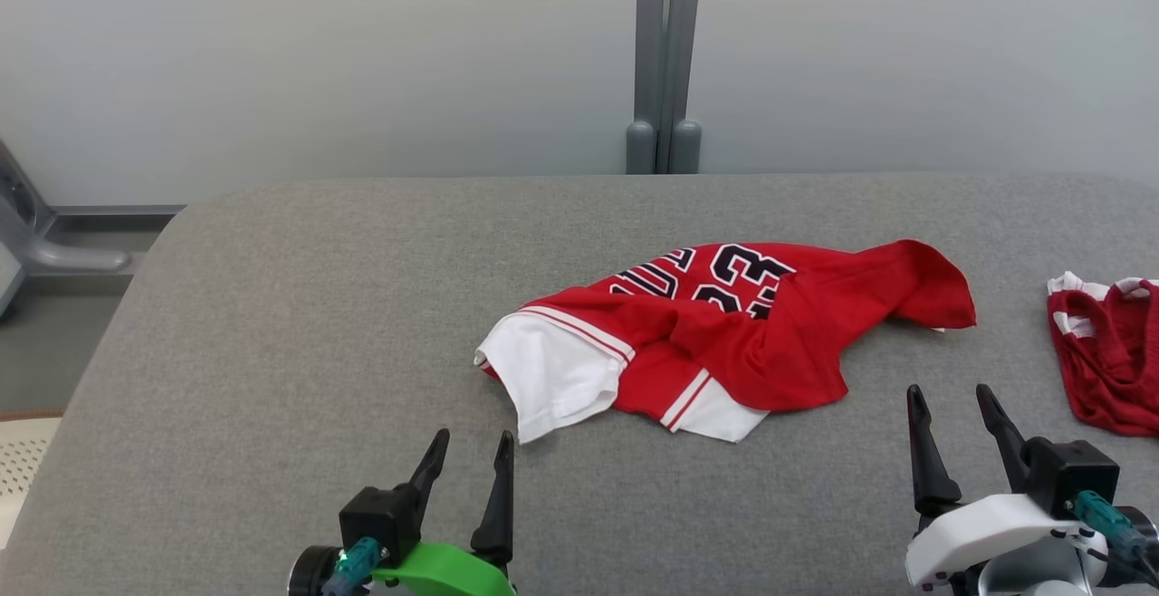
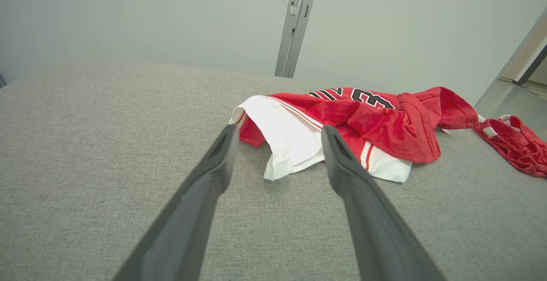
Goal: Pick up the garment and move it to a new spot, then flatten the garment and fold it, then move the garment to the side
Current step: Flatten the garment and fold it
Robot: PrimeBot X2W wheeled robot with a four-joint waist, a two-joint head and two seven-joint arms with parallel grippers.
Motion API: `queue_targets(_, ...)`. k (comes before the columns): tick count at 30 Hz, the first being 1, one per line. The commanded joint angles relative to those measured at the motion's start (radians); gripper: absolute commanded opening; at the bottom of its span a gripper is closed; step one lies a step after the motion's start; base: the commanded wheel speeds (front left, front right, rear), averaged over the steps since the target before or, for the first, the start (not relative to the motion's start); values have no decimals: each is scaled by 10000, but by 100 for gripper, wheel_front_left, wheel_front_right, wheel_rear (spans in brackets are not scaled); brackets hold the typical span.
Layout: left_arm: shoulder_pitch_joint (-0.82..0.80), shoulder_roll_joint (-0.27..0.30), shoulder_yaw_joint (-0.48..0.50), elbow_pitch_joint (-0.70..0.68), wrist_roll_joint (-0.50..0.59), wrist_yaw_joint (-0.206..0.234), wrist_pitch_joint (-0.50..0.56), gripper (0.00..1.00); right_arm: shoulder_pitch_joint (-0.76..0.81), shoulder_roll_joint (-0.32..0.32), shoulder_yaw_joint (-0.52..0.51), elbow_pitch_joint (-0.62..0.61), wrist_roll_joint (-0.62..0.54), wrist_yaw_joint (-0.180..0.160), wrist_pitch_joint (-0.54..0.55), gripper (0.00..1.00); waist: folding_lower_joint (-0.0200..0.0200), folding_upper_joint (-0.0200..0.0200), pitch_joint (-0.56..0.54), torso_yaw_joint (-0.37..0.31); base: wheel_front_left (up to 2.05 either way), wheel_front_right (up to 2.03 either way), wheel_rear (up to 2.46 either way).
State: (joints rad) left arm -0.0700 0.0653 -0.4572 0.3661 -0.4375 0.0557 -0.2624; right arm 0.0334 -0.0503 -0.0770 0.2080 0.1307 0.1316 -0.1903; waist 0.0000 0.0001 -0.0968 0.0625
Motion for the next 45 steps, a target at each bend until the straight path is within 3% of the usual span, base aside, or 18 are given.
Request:
queue_targets(1,152,-20,58,-38,62,-43,-30,100,93,-8,-11,-90,62,-19,41,100,0,-1,8,9,0,0,0)
queue_targets(11,126,-36,297,-30,131,14,-31,100,79,-8,46,-245,-56,-17,161,100,0,-1,244,-40,0,0,0)
queue_targets(22,-1167,-106,180,1650,-407,-46,697,100,-420,-17,371,-305,-299,-17,467,100,0,-1,1201,-723,0,0,0)
queue_targets(32,-2500,-131,-286,2721,-1201,-172,665,100,-1687,-12,632,782,-784,-17,495,100,0,-1,2289,-998,0,0,0)
queue_targets(33,-2598,-129,-354,2801,-1292,-170,641,96,-1836,-12,645,949,-813,-17,483,100,0,-1,2347,-1007,0,0,0)
queue_targets(35,-2793,-131,-507,2941,-1480,-172,571,57,-2145,-12,628,1349,-865,-17,474,100,0,-1,2475,-1007,0,0,0)
queue_targets(39,-3099,-126,-806,3064,-1717,-140,417,16,-2847,-10,571,2392,-862,-17,460,100,0,-1,2672,-877,0,0,0)
queue_targets(41,-3200,-125,-930,3063,-1829,-82,323,2,-3227,-7,581,2938,-857,-17,394,100,0,-1,2734,-778,0,0,0)
queue_targets(45,-3376,-127,-1144,3028,-1965,5,179,0,-3911,-13,713,3979,-711,-17,395,100,0,-1,2848,-588,0,0,0)
